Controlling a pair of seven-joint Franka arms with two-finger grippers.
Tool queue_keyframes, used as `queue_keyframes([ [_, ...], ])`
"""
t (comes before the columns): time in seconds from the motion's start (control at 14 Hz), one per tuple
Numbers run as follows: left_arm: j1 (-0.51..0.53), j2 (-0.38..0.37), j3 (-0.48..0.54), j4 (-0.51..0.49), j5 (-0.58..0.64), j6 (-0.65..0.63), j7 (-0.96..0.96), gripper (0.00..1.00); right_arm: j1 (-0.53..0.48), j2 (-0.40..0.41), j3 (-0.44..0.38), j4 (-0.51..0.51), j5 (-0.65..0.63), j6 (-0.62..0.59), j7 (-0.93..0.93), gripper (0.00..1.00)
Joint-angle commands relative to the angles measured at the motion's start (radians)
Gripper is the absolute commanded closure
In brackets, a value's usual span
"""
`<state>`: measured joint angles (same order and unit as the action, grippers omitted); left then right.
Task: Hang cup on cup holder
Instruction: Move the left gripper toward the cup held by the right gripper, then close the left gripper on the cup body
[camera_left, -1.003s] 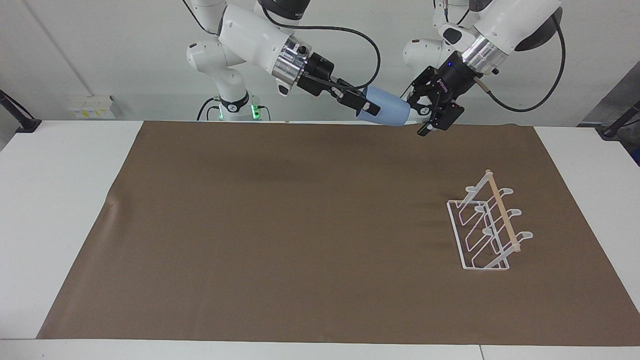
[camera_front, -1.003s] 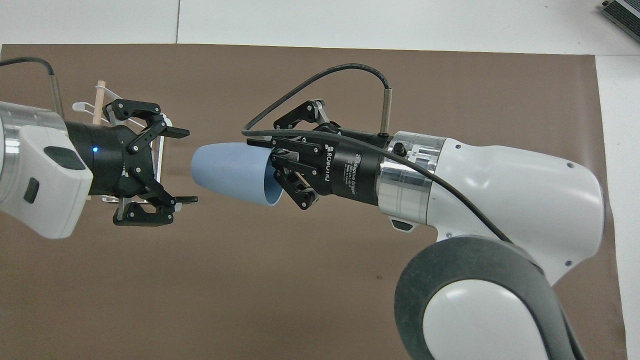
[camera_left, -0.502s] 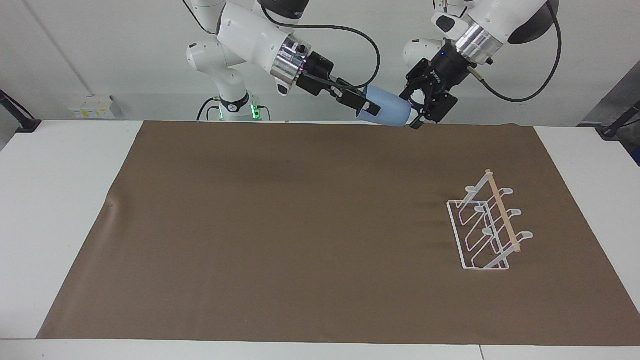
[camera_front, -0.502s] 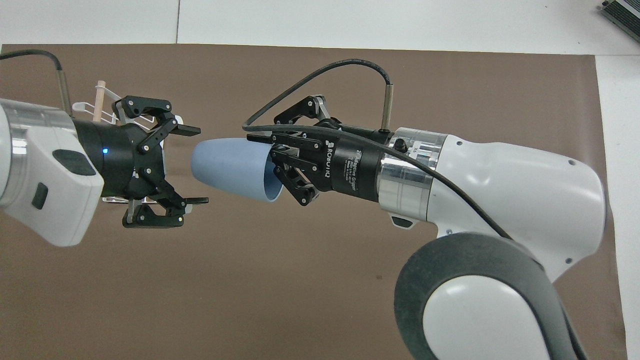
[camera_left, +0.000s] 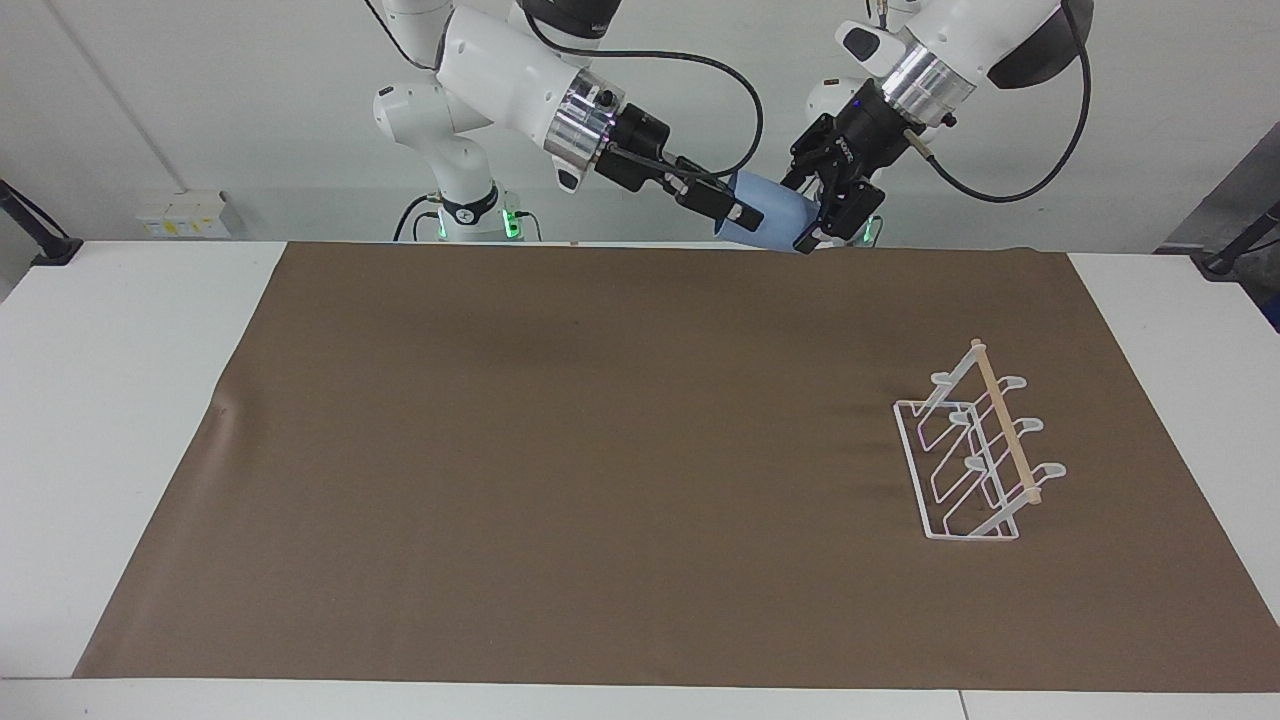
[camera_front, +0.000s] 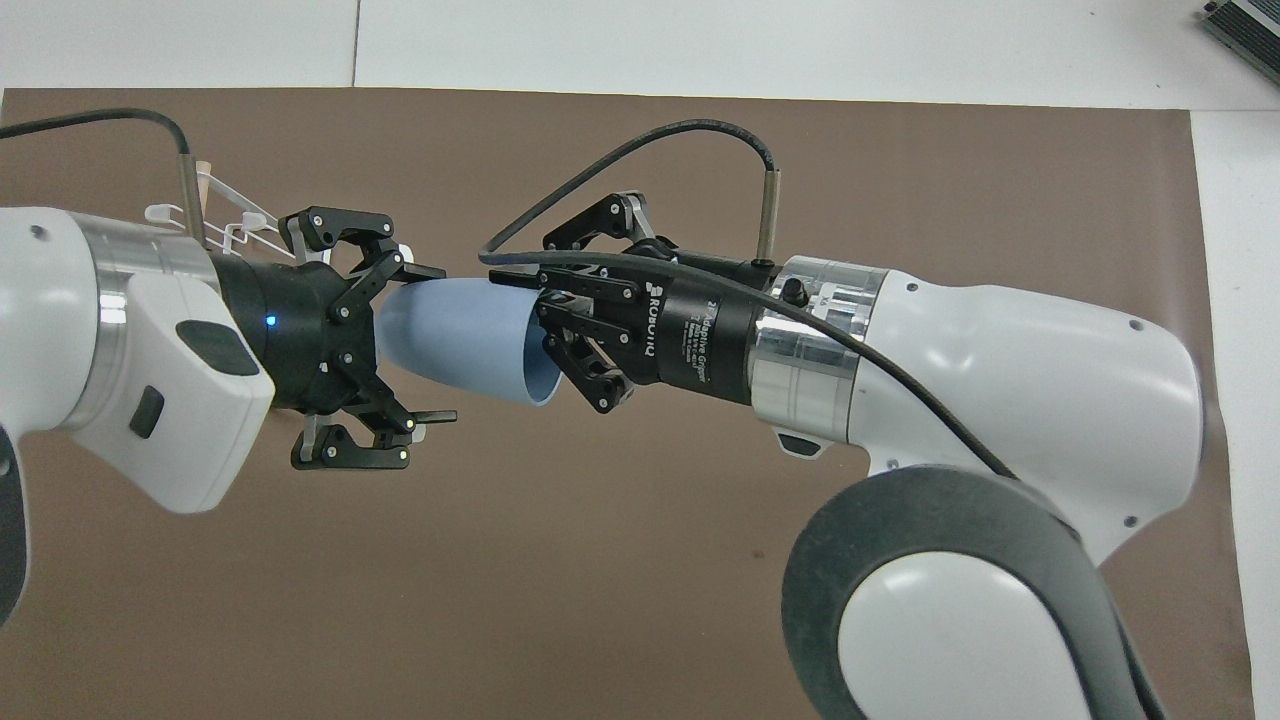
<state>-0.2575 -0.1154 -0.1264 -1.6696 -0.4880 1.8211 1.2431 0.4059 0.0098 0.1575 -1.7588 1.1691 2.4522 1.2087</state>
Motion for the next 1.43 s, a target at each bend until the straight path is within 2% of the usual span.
queue_keyframes([
  [0.0, -0.014, 0.002, -0.012, 0.010, -0.015, -0.003, -0.025, 0.00, -0.007, 0.016, 0.004, 0.024, 0.024, 0.011, 0.012, 1.00],
  [0.07, -0.014, 0.002, -0.012, 0.010, -0.015, -0.003, -0.027, 0.09, -0.009, 0.016, 0.004, 0.024, 0.024, 0.008, 0.011, 1.00],
  [0.14, -0.014, 0.002, -0.012, 0.010, -0.015, -0.002, -0.027, 0.55, -0.010, 0.016, 0.004, 0.024, 0.024, 0.005, 0.012, 1.00],
  [0.21, -0.014, 0.002, -0.013, 0.010, -0.015, -0.002, -0.037, 0.82, -0.012, 0.018, 0.004, 0.024, 0.024, 0.005, 0.012, 1.00],
  [0.29, -0.014, 0.002, -0.015, 0.008, -0.014, 0.000, -0.069, 1.00, -0.012, 0.016, 0.004, 0.024, 0.023, 0.005, 0.012, 1.00],
  [0.79, -0.012, 0.000, -0.013, 0.005, -0.012, -0.003, -0.090, 1.00, -0.013, 0.018, 0.004, 0.024, 0.020, 0.005, 0.005, 0.99],
  [0.93, -0.011, 0.000, -0.013, 0.005, -0.012, -0.003, -0.091, 1.00, -0.013, 0.016, 0.004, 0.024, 0.021, 0.005, 0.005, 0.66],
  [1.0, -0.012, 0.000, -0.013, 0.005, -0.012, -0.003, -0.091, 1.00, -0.015, 0.016, 0.004, 0.024, 0.021, 0.005, 0.003, 0.55],
  [1.36, -0.009, 0.000, -0.012, 0.005, -0.001, -0.008, -0.097, 1.00, -0.015, 0.018, 0.004, 0.024, 0.021, 0.008, 0.003, 0.43],
])
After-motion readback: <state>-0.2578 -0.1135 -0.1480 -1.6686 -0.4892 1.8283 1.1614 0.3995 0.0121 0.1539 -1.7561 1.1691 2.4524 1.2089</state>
